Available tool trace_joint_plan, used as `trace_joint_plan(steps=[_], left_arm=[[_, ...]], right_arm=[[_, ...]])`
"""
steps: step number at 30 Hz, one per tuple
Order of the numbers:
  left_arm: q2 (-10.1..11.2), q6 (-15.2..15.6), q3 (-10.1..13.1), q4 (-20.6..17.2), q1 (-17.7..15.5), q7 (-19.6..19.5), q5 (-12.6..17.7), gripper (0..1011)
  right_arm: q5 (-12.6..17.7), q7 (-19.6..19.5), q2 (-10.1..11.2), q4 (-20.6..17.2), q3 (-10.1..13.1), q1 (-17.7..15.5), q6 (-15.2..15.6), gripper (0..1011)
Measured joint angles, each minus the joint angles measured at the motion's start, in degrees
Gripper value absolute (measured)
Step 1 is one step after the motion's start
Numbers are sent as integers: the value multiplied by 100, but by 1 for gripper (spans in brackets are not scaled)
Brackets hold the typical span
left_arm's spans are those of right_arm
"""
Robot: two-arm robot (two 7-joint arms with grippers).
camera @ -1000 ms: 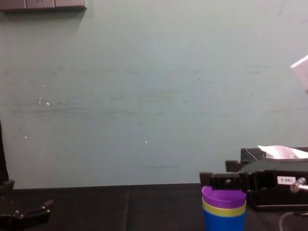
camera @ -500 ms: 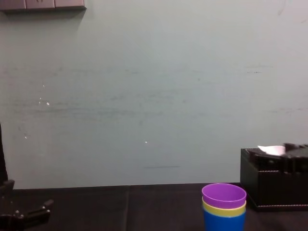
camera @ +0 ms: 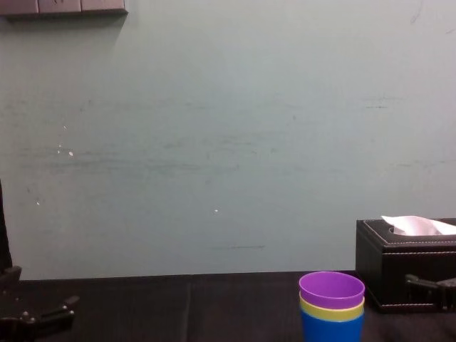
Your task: Stack the three plastic cups sequentially using one hand.
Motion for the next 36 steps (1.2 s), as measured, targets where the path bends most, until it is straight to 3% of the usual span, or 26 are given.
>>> trace_joint_plan(steps=[3, 36], left_arm=[[0, 0, 0, 0, 0, 0, 0, 1012], [0, 0, 0, 0, 0, 0, 0, 1011]], right_arm=[[19, 43, -18, 2, 26, 7, 97, 1002], [9, 21, -14, 6, 2, 9, 51, 1002]])
